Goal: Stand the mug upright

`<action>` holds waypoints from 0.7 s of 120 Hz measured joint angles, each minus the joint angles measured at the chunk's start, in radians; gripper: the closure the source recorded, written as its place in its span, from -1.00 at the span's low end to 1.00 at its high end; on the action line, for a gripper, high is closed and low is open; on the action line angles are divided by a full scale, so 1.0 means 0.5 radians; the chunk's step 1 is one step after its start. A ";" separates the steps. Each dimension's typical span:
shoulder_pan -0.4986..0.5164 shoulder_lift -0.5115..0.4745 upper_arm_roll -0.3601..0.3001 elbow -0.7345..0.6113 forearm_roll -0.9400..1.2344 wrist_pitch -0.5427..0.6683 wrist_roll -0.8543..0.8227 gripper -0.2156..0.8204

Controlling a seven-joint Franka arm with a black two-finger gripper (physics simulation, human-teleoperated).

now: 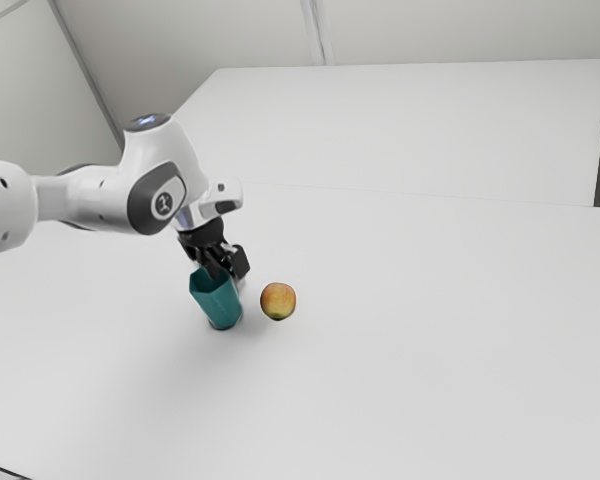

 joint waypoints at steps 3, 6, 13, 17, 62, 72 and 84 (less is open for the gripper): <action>-0.001 -0.018 -0.002 0.007 0.000 -0.013 -0.001 -0.20; 0.000 -0.037 -0.004 0.015 0.000 -0.027 -0.001 -0.24; 0.005 -0.083 -0.012 0.045 0.000 -0.070 -0.003 -0.33; 0.005 -0.103 -0.015 0.071 0.000 -0.100 -0.002 -0.36; -0.132 -0.003 0.174 1.000 -0.007 -0.720 -0.034 -0.55; -0.426 0.056 0.479 1.196 -0.003 -0.894 -0.047 -0.56; -0.641 0.127 0.715 1.379 -0.002 -1.084 -0.063 -0.57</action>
